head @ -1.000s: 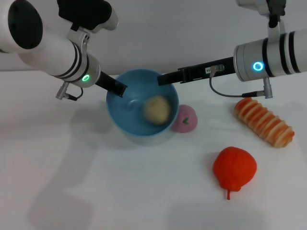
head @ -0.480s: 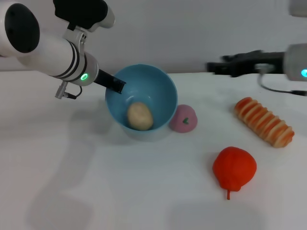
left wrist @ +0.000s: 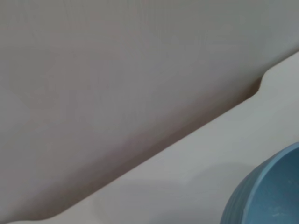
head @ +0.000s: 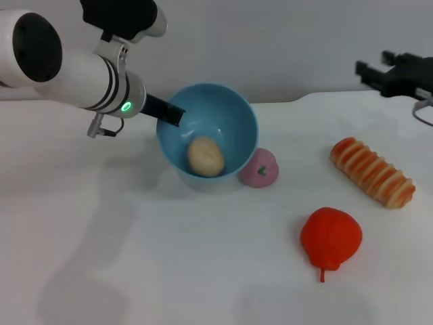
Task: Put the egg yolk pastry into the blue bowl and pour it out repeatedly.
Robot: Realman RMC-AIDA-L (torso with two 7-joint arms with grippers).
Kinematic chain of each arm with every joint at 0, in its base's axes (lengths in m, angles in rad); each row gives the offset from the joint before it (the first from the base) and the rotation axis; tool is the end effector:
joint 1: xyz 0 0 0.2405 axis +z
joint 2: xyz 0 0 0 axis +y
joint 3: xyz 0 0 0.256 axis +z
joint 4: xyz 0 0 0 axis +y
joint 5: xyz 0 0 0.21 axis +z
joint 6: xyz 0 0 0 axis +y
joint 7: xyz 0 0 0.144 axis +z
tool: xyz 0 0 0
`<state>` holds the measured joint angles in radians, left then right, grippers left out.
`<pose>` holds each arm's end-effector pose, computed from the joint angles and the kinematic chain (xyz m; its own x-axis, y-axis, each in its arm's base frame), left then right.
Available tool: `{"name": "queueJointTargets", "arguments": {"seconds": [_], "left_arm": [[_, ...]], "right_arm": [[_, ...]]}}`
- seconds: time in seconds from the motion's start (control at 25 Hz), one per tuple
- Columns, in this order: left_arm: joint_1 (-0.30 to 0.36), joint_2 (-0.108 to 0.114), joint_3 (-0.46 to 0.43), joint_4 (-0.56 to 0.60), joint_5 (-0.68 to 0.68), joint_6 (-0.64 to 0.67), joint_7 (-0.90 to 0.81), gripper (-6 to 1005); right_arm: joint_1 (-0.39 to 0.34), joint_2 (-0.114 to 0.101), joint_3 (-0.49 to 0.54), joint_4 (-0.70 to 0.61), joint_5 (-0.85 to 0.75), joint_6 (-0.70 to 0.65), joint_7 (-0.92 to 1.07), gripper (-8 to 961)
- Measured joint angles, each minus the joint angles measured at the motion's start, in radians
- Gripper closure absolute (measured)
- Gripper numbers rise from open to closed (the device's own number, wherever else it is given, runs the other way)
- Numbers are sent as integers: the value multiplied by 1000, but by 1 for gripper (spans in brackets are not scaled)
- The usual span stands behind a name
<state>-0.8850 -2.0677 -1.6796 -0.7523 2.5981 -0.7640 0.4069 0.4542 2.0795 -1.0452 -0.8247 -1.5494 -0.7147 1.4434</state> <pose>-0.1706 0.4564 -0.0491 0.7690 0.6261 0.1293 0.5437 -0.5340 -0.6475 0.2754 0.4138 0.0430 0.7599 -0.2611 -0.5953 -0.6440 -0.4268 -0.6349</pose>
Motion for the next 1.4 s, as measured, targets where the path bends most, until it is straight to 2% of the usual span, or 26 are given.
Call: {"name": "queueJointTargets", "arguments": {"seconds": [0.2,0.36,0.68,0.84,1.08,1.24,1.4], "left_arm": [[-1,0,21,7,-1,60,0,1001],[-14,0,46,11,-2,95,0,1001],[-46,2,137,-62,10,217,5,1001],[-77,2,194,-84,51,310,9,1001],[-79,0,300,-127,98,473,10,1000],[-71,-2,327,-150,140,573,11,1000],[-68,-2,338,-152,152,640,17,1001]], "right_arm": [[-53,-1,-4,139,493,0,-538,424],[-56,-1,-9,269,676,0,-794,424],[-46,-4,-7,395,701,-10,-808,424],[-46,-5,4,454,701,-104,-812,425],[-58,-4,8,504,703,-176,-826,425],[-63,-3,13,545,714,-227,-857,425],[-76,-2,19,598,802,-244,-917,425]]}}
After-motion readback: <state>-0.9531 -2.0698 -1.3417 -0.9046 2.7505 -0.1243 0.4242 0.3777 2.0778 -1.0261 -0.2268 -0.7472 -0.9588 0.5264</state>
